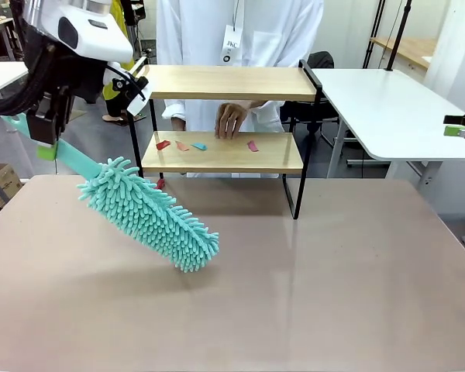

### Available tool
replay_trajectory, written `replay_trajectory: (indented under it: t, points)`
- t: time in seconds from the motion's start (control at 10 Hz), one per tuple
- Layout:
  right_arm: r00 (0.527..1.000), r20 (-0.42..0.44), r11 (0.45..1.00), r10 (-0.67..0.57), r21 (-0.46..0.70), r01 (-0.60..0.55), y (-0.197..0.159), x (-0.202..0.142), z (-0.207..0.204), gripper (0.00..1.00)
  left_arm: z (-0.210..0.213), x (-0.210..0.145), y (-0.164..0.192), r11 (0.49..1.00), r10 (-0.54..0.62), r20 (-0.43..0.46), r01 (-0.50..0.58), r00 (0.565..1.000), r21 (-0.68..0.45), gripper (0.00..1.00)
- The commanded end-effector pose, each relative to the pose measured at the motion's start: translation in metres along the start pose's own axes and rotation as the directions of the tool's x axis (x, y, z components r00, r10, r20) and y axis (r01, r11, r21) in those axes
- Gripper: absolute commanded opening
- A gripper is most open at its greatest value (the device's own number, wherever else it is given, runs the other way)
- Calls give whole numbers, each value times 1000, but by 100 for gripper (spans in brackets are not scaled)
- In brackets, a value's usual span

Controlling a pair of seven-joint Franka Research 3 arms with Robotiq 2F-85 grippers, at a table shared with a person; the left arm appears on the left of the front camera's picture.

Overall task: Clean the shelf.
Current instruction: Clean the specific section of the Shelf indicated by the human with the Duster.

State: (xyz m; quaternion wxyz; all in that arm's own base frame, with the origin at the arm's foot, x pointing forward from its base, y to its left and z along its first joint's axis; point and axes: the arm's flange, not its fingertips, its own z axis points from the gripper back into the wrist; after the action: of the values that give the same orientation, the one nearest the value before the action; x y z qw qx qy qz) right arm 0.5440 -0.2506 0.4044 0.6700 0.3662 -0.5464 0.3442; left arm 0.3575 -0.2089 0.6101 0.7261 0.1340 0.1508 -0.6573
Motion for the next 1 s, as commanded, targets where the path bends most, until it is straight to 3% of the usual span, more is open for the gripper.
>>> replay_trajectory:
  t: [0.0,0.8,0.9]
  points:
    - [1000,3,1000,3,2,-3,2,2,-2,100,1,-1,-1,1000,1,-2,-1,1000,-2,13]
    - [1000,3,1000,3,2,-3,2,2,-2,100,0,0,0,1000,0,0,0,1000,0,13]
    - [1000,3,1000,3,2,-3,2,2,-2,100,0,-2,4,999,-41,65,42,997,-8,13]
